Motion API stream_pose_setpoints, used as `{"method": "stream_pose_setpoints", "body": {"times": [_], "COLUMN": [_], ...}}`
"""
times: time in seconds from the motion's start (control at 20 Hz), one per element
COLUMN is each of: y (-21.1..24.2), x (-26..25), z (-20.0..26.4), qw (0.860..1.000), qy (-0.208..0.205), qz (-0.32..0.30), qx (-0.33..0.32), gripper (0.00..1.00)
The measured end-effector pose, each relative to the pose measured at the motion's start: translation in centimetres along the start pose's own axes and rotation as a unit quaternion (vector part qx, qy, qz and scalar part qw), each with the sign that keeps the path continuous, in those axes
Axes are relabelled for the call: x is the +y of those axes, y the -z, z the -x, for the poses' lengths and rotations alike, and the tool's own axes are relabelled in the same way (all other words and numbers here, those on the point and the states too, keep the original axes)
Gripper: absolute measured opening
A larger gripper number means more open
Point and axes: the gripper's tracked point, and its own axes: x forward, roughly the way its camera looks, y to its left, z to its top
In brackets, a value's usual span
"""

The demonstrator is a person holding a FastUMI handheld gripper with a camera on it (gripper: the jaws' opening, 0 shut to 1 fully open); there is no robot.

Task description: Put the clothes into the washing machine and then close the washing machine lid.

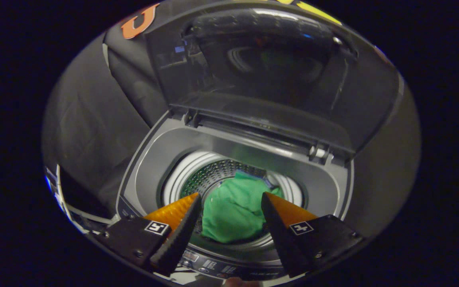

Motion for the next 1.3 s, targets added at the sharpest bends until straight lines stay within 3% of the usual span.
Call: {"method": "stream_pose_setpoints", "body": {"times": [0.3, 0.5, 0.65, 0.75, 1.0, 1.3], "y": [-5.3, -13.2, -19.5, -22.9, -26.3, -26.6], "x": [3.0, 4.2, 3.4, 1.8, -3.2, -6.1], "z": [6.8, 14.6, 18.6, 19.3, 14.7, 8.3], "qw": [0.994, 0.975, 0.961, 0.957, 0.968, 0.975], "qy": [-0.051, -0.090, -0.092, -0.070, 0.006, 0.054], "qz": [-0.026, -0.038, -0.040, -0.045, -0.075, -0.127], "qx": [-0.096, -0.202, -0.257, -0.279, -0.239, -0.174], "gripper": [0.93, 0.93, 0.93, 0.93, 0.94, 0.94]}}
